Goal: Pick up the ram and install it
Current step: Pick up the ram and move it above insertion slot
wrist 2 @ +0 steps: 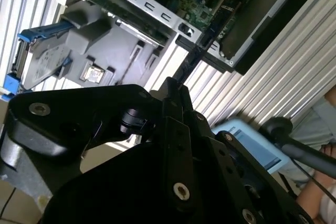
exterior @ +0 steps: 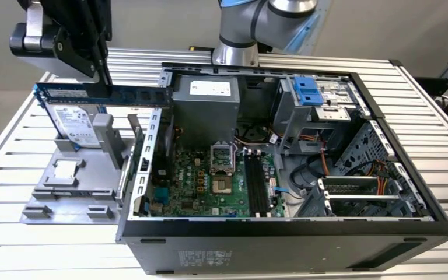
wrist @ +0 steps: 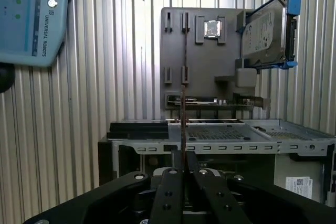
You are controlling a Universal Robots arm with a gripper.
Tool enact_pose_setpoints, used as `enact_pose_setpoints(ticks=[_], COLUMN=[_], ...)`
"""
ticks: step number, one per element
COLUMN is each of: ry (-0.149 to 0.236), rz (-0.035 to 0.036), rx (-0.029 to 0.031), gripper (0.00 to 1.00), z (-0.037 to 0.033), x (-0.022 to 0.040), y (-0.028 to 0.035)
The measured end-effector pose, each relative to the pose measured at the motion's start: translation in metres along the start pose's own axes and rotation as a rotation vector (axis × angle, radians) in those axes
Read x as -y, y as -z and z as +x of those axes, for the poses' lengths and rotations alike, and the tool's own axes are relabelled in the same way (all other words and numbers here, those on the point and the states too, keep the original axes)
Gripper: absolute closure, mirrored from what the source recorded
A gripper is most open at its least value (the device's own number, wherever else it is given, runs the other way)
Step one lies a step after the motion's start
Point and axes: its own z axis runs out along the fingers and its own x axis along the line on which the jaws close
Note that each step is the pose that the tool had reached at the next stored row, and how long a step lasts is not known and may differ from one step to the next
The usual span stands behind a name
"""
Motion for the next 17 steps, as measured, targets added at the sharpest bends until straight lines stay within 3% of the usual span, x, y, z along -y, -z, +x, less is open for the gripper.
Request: enact_pose_setpoints(ticks=[17], ry=[0.0], rz=[0.0], rx=[0.0], gripper=[1.0], z=[-0.001], x=[0.0452], y=[0.0004])
